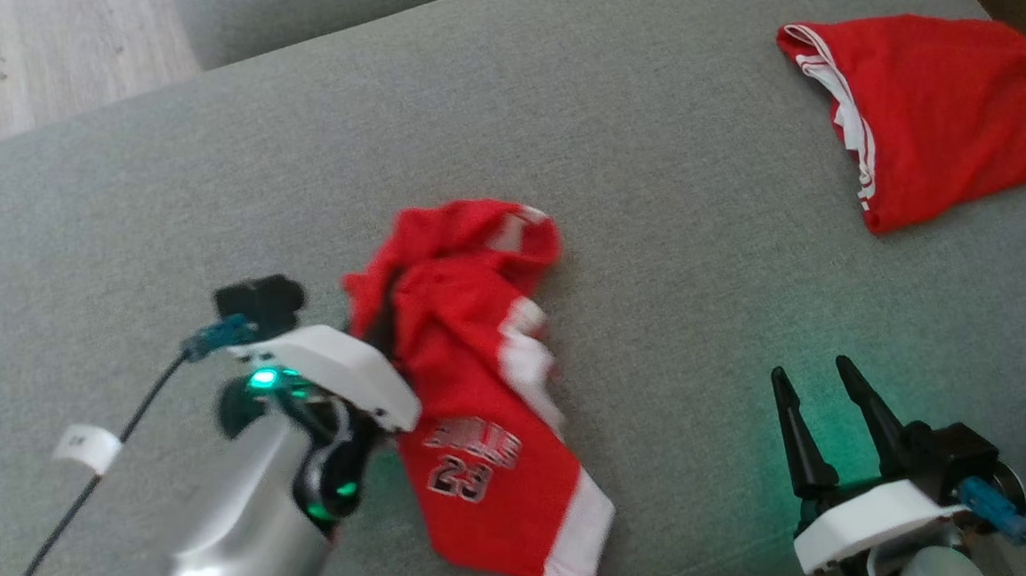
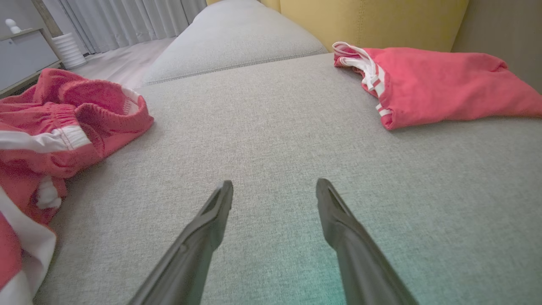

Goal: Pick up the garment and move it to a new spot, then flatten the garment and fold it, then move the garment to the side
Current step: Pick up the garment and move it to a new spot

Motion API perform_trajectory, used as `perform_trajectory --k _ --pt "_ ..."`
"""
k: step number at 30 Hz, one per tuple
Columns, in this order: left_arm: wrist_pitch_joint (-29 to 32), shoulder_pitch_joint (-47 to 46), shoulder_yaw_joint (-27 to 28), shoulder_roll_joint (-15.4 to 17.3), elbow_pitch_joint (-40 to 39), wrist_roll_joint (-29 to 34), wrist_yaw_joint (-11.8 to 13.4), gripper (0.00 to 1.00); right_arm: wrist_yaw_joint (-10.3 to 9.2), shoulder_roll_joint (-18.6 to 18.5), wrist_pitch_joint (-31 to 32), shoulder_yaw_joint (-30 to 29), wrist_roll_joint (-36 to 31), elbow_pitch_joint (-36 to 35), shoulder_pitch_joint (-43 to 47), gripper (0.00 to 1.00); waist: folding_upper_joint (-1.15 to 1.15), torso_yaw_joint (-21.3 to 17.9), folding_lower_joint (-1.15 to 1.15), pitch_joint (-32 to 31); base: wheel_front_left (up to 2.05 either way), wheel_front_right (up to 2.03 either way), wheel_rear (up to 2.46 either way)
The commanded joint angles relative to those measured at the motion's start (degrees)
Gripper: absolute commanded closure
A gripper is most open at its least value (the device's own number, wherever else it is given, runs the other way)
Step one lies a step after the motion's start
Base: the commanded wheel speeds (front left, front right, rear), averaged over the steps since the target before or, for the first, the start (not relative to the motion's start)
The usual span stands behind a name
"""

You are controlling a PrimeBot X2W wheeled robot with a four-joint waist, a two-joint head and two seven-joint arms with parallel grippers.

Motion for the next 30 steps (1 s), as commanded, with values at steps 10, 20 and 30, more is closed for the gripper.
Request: perform_trajectory --k 10,20,30 --pt "-9.5 -4.1 -1.2 3.0 13.5 10.0 2.6 0.0 -0.05 -0.3 -0.8 -0.1 0.0 -1.3 -1.6 0.0 0.0 1.5 -0.01 -1.6 0.0 0.0 0.0" --pt "-21.9 5.2 2.3 4.9 5.5 13.8 5.4 0.0 -0.05 -0.3 -0.8 -4.0 -2.5 -3.4 1.4 0.0 0.0 5.5 -0.01 -6.8 0.0 0.0 0.0" --pt "-22.2 26.5 16.0 3.6 -14.8 28.1 8.0 0.0 -0.05 -0.3 -0.8 -8.2 -4.7 -5.2 5.0 0.0 0.0 11.1 -0.01 -10.4 0.0 0.0 0.0"
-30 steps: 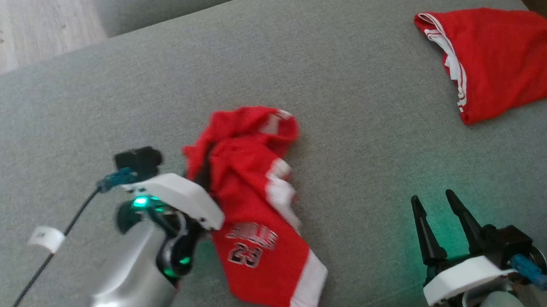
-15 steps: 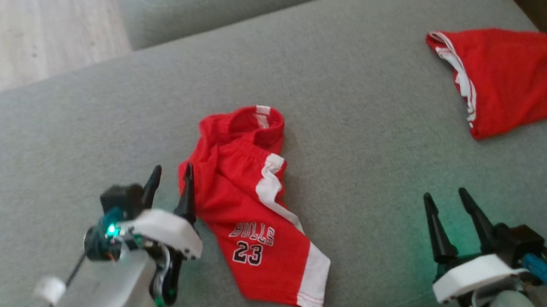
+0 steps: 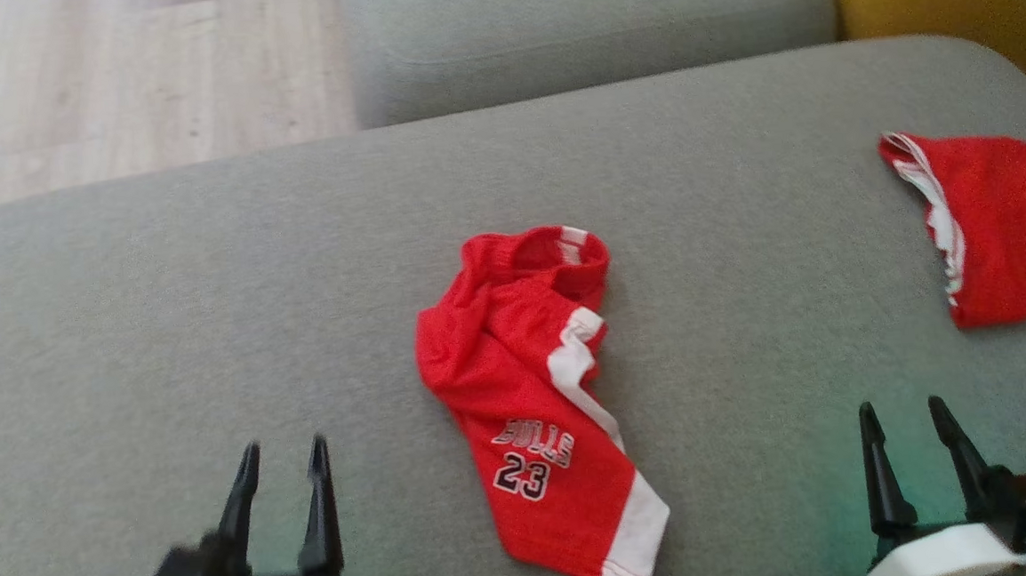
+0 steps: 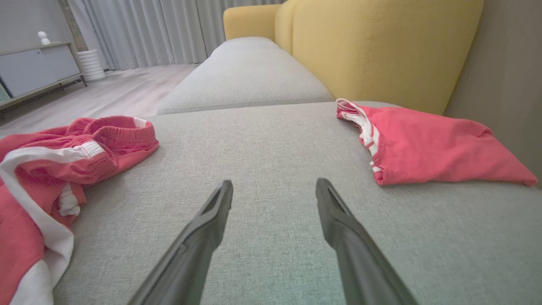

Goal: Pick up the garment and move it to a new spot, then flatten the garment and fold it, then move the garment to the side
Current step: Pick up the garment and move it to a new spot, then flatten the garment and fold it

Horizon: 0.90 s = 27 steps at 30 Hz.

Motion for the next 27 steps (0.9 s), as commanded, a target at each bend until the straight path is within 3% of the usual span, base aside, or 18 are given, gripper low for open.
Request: perform_trajectory --k 1,9,17,23,27 --pt "-0.6 -0.7 3.4 -0.3 -2.9 1.7 -0.4 0.0 -0.04 -0.3 -0.8 0.9 -0.2 -1.9 -0.7 0.0 0.0 1.7 0.01 -1.1 0.0 0.0 0.0" --pt "-0.6 7.0 12.2 -6.2 -4.1 9.9 -5.1 0.0 -0.04 -0.3 -0.8 1.5 0.0 -0.8 0.7 0.0 0.0 5.5 0.01 -2.1 0.0 0.0 0.0" --pt "-0.6 6.9 17.3 -9.1 -2.8 13.8 -10.0 0.0 -0.04 -0.3 -0.8 2.5 0.1 -0.5 0.8 0.0 0.0 6.8 0.01 -2.2 0.0 0.0 0.0" --pt "-0.6 6.6 19.4 -10.4 -2.2 15.7 -11.8 0.0 -0.04 -0.3 -0.8 3.2 0.1 -0.5 0.6 0.0 0.0 6.2 0.01 -2.1 0.0 0.0 0.0" --pt "-0.6 4.2 17.3 -10.8 -2.3 17.4 -13.1 0.0 -0.04 -0.3 -0.8 3.9 0.2 -0.7 -0.3 0.0 0.0 4.9 0.01 -1.4 0.0 0.0 0.0"
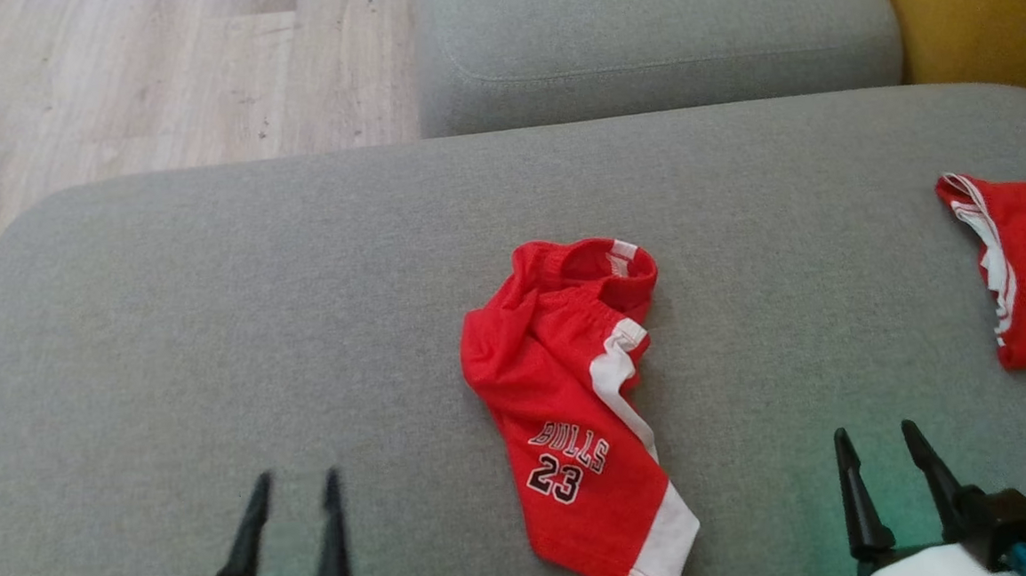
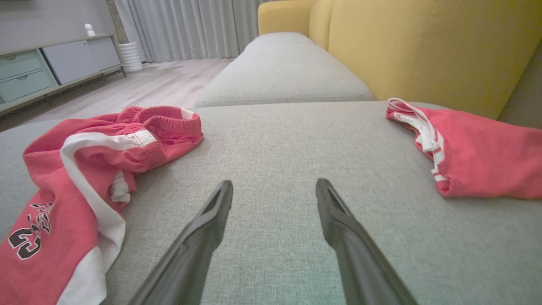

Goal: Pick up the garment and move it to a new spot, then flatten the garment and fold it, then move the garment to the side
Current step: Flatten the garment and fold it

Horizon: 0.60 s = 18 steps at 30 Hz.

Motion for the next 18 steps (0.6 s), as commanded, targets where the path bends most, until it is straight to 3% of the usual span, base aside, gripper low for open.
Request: perform_trajectory --k 1,4,8,13,18 --pt "-0.6 -5.3 -0.4 -0.5 -1.7 1.2 -0.6 0.0 -0.05 -0.4 -0.8 1.8 0.2 -1.7 -2.2 0.0 0.0 -1.0 0.0 0.4 0.0 0.0 0.0" --pt "-0.1 -10.8 -5.6 -0.2 -0.9 2.9 -1.3 0.0 -0.05 -0.4 -0.8 2.6 0.6 -1.9 -3.0 0.0 0.0 -3.0 0.0 1.0 0.0 0.0 0.0" --pt "6.3 -20.7 -14.8 0.1 0.7 3.4 -1.6 0.0 -0.05 -0.4 -0.8 3.8 1.5 -1.9 -4.2 0.0 0.0 -6.4 0.0 2.1 0.0 0.0 0.0" --pt "16.1 -34.0 -27.0 1.5 6.4 -0.9 -1.6 0.0 -0.05 -0.4 -0.8 6.0 2.8 -1.4 -5.9 0.0 0.0 -11.4 0.0 4.3 0.0 0.0 0.0" --pt "21.7 -44.2 -34.8 2.8 14.6 -5.7 -1.7 0.0 -0.05 -0.4 -0.8 7.4 3.4 -0.9 -7.5 0.0 0.0 -16.0 0.0 7.1 0.0 0.0 0.0"
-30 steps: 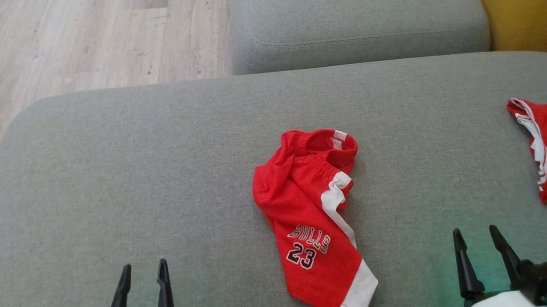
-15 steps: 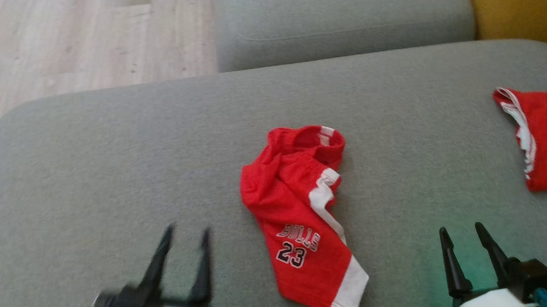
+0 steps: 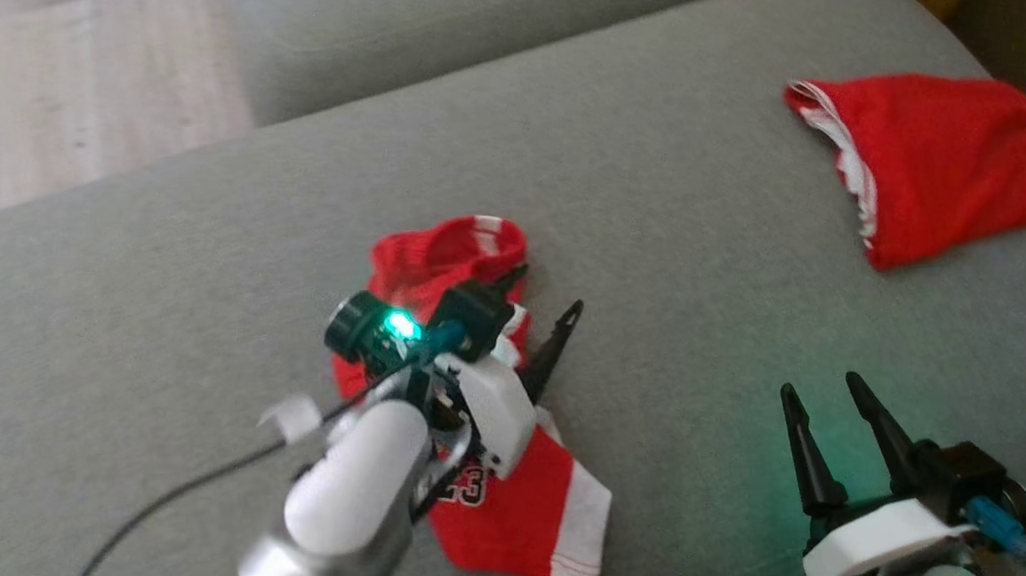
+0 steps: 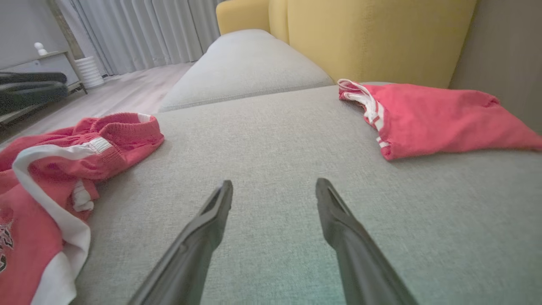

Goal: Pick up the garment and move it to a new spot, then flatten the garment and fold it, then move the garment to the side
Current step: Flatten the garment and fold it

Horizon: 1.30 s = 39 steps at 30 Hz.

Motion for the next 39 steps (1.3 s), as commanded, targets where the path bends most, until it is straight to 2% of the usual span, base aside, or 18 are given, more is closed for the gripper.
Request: perform_trajectory --k 1,9,11,12,22,24,25,27,28,29,33,39 --pt "1.1 -5.0 -0.3 1.9 0.8 -0.7 0.1 0.0 -0.05 -0.4 -0.7 1.6 0.4 -1.6 -2.8 0.0 0.0 -3.6 -0.01 3.1 0.0 0.0 0.0" --pt "2.8 -14.3 -10.3 5.4 11.9 -4.7 0.1 0.0 -0.05 -0.4 -0.7 1.6 0.9 -1.7 -3.6 0.0 0.0 -6.5 -0.01 6.5 0.0 0.0 0.0" --pt "3.1 -15.0 -11.3 5.5 12.9 -5.5 0.1 0.0 -0.05 -0.4 -0.7 1.5 0.9 -1.7 -3.6 0.0 0.0 -6.5 -0.01 6.7 0.0 0.0 0.0" --pt "4.4 -15.9 -13.8 6.0 14.7 -7.2 0.1 0.0 -0.05 -0.4 -0.7 1.2 0.9 -1.7 -3.6 0.0 0.0 -6.4 -0.01 6.8 0.0 0.0 0.0" --pt "7.0 -17.8 -18.5 6.6 18.2 -12.9 0.1 0.0 -0.05 -0.4 -0.7 -0.4 0.3 -1.5 -2.8 0.0 0.0 -3.8 -0.01 5.3 0.0 0.0 0.0" --pt "6.7 -17.4 -19.0 6.5 18.9 -14.2 0.1 0.19 -0.05 -0.4 -0.7 -0.2 0.1 -1.4 -2.8 0.0 0.0 -3.2 -0.01 4.8 0.0 0.0 0.0" --pt "6.8 -17.2 -19.2 6.4 19.2 -14.6 0.1 0.51 -0.05 -0.4 -0.7 -0.2 0.1 -1.4 -2.8 0.0 0.0 -3.0 -0.01 4.7 0.0 0.0 0.0" --pt "6.8 -16.9 -19.8 6.2 19.3 -15.5 0.1 0.69 -0.05 -0.4 -0.7 -0.2 0.0 -1.3 -2.7 0.0 0.0 -2.6 -0.01 4.4 0.0 0.0 0.0" --pt "6.7 -16.9 -19.8 6.1 19.1 -16.2 0.1 0.96 -0.05 -0.4 -0.7 -0.3 -0.1 -1.3 -2.6 0.0 0.0 -2.5 -0.01 4.3 0.0 0.0 0.0" --pt "6.5 -17.0 -19.7 6.0 18.9 -16.9 0.1 1.0 -0.05 -0.4 -0.7 -0.3 -0.2 -1.3 -2.5 0.0 0.0 -2.4 -0.01 4.2 0.0 0.0 0.0" --pt "4.4 -17.7 -17.4 5.4 16.7 -20.5 0.1 1.0 -0.05 -0.4 -0.7 -0.4 -0.4 -1.1 -2.3 0.0 0.0 -2.0 -0.01 3.7 0.0 0.0 0.0" --pt "-0.7 -18.3 -9.1 2.8 11.2 -28.7 0.8 1.0 -0.05 -0.4 -0.7 0.1 -0.4 -0.5 -1.8 0.0 0.0 -2.3 -0.01 2.2 0.0 0.0 0.0"
